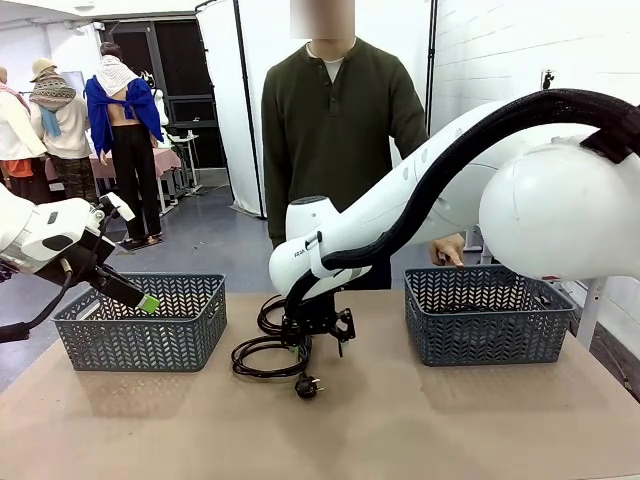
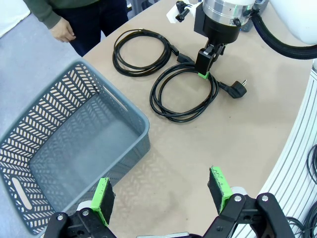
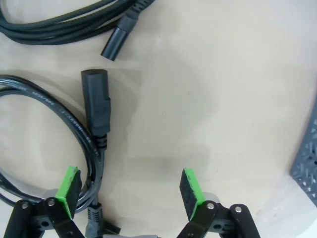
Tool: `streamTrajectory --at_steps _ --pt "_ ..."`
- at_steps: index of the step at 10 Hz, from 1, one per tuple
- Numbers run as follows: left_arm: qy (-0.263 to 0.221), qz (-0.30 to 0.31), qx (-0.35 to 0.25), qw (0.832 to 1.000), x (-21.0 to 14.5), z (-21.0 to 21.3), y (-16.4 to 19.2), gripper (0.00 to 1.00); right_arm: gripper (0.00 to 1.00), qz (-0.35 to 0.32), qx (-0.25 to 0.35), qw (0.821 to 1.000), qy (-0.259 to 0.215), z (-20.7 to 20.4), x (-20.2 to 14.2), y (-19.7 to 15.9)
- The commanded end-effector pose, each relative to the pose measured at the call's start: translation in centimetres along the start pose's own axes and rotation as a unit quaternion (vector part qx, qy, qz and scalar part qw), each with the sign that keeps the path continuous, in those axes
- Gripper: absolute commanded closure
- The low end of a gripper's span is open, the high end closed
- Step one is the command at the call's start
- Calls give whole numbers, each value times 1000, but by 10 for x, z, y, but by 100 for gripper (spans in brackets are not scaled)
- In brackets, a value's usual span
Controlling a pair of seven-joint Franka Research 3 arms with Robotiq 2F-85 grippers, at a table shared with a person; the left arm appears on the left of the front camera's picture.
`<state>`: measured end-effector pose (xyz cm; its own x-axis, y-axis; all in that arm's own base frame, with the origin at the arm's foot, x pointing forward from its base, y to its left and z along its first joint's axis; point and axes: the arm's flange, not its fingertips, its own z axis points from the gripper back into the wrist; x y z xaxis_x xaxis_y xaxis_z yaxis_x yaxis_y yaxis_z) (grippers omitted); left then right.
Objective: Organize the cables according to human instructions.
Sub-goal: Pick up a bundle of cables and place it in the basket indicated by the human.
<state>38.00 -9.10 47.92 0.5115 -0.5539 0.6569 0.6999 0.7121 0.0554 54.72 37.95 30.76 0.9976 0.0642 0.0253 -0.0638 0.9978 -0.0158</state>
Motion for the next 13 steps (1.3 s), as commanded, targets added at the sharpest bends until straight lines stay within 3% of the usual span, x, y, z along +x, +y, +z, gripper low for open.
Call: streamTrajectory --at_steps 1,5,6,9,13 --pt "-2 9 -4 1000 -1 -1 1 0 0 -15 -30 999 -3 -3 6 5" --pt "-2 9 -4 1000 -1 -1 1 0 0 -13 -44 999 7 -7 8 6" --pt "-2 9 -4 1000 -1 -1 1 0 6 -12 -37 999 7 -8 8 6" --pt "-2 9 -4 1000 -1 -1 1 0 36 -4 -25 1000 4 -15 8 13" --pt "-2 9 -4 1000 -1 -1 1 0 89 -10 0 1000 14 -20 5 18"
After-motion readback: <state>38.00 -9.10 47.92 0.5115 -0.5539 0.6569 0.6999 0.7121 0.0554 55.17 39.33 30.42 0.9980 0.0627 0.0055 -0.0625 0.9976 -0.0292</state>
